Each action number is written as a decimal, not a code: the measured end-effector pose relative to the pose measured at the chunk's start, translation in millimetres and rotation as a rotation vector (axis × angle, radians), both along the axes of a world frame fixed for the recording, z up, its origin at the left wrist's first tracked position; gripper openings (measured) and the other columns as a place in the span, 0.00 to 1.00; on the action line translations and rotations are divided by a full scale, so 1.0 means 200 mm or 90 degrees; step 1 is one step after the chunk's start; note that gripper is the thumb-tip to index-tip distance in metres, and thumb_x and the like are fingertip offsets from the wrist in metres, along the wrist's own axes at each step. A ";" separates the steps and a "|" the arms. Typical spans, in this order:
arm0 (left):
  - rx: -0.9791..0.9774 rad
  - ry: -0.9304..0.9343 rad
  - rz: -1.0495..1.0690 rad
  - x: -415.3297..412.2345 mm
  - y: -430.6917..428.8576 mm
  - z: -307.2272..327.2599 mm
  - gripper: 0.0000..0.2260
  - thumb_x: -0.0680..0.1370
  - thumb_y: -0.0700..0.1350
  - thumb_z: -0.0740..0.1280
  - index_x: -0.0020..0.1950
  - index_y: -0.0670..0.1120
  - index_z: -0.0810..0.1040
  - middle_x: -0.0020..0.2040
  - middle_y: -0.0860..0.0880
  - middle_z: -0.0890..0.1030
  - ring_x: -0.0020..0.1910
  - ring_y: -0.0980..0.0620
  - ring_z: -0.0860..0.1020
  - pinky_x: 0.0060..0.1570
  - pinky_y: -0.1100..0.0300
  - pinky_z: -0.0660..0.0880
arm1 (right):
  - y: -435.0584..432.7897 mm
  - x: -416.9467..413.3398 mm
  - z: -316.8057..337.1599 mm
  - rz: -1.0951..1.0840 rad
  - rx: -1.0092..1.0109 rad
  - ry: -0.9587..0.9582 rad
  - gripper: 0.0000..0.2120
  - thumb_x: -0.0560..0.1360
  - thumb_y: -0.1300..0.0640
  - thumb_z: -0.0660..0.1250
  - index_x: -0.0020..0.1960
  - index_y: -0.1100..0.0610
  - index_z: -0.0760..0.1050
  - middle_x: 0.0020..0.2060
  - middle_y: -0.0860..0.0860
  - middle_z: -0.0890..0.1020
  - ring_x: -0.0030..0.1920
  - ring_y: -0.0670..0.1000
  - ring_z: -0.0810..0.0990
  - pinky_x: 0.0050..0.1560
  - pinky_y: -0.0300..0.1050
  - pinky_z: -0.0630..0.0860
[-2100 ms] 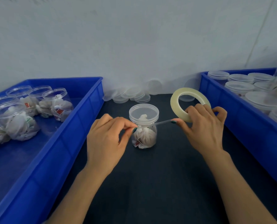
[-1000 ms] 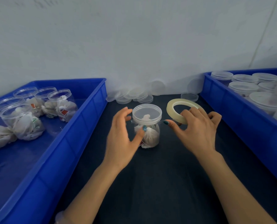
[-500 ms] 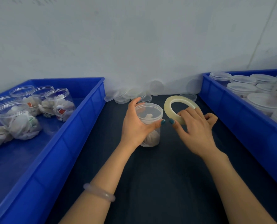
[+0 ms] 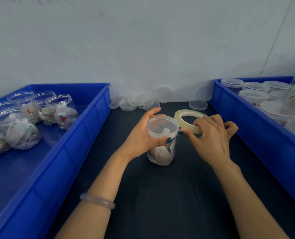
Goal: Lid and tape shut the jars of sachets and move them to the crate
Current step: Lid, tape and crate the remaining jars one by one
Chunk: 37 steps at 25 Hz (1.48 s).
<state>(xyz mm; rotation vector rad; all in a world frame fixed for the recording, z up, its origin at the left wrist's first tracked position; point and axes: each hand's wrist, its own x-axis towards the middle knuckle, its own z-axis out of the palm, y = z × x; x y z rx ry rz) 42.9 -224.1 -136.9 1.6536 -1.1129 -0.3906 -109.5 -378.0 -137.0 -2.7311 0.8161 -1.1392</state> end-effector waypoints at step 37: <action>0.136 -0.190 0.012 -0.05 0.12 0.15 0.34 0.67 0.52 0.80 0.71 0.60 0.71 0.66 0.65 0.72 0.64 0.68 0.70 0.63 0.66 0.70 | -0.05 -0.09 0.03 0.136 -0.077 0.002 0.21 0.75 0.32 0.56 0.38 0.47 0.73 0.33 0.42 0.73 0.38 0.46 0.70 0.50 0.46 0.54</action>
